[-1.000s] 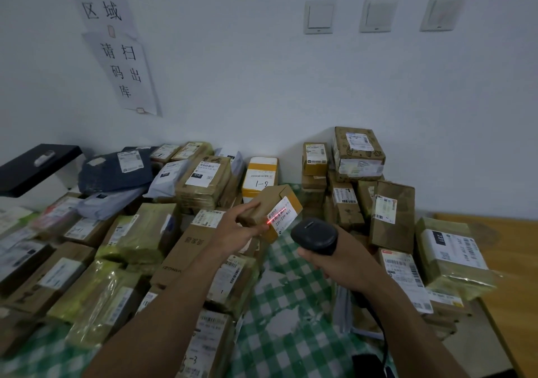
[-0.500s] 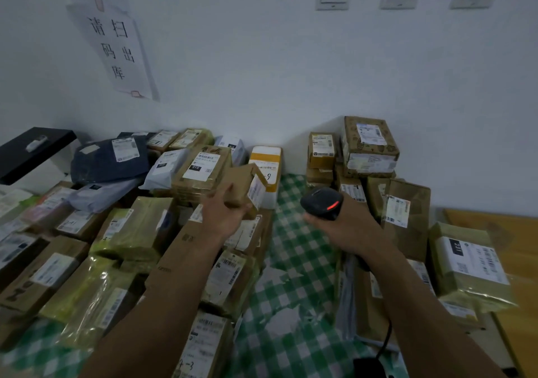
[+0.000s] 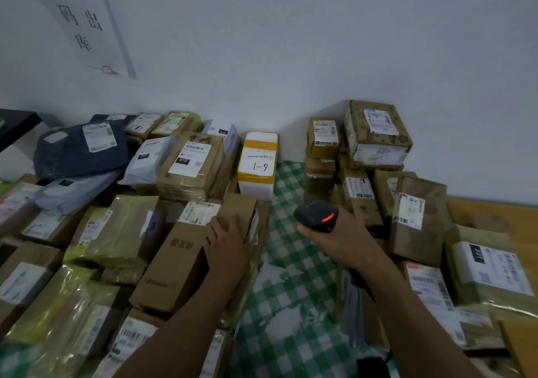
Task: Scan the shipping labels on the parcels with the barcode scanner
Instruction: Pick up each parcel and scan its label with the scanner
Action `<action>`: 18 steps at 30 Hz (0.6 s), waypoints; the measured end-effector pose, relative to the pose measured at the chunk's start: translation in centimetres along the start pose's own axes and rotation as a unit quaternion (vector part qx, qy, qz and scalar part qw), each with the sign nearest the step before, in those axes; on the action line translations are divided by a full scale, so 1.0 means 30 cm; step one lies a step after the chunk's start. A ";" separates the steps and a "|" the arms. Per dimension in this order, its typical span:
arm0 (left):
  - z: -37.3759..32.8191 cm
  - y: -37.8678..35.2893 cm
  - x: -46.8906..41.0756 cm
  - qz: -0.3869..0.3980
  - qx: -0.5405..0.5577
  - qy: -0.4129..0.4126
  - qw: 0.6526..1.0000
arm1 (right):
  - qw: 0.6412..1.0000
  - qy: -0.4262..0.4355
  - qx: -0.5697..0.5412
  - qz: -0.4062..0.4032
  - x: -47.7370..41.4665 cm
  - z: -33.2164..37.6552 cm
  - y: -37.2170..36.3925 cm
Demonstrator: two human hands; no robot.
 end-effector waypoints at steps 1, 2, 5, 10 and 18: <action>-0.007 0.010 0.002 -0.014 -0.008 0.007 1.000 | 1.000 -0.003 -0.002 -0.006 0.004 -0.005 -0.004; -0.016 0.019 0.003 -0.025 -0.013 0.012 1.000 | 1.000 -0.005 0.000 -0.012 0.009 -0.009 -0.006; -0.059 0.028 -0.001 -0.005 0.019 -0.004 1.000 | 1.000 -0.013 0.007 -0.020 0.037 -0.021 -0.008; -0.232 0.068 0.019 -0.007 0.171 -0.154 0.973 | 0.999 -0.015 -0.012 -0.051 0.124 -0.045 0.057; -0.662 0.156 0.124 0.015 0.378 -0.322 0.868 | 0.985 -0.058 -0.070 -0.147 0.382 -0.126 0.332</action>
Point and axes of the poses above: each hand's wrist, its own x-axis away from the middle knuckle, its own y-axis out of the back of the hand, z = x × y, the point moved 3 cm from there along -x, towards the middle knuckle, and after that the axes turned 7 degrees about -y, right-handed, at the moved point
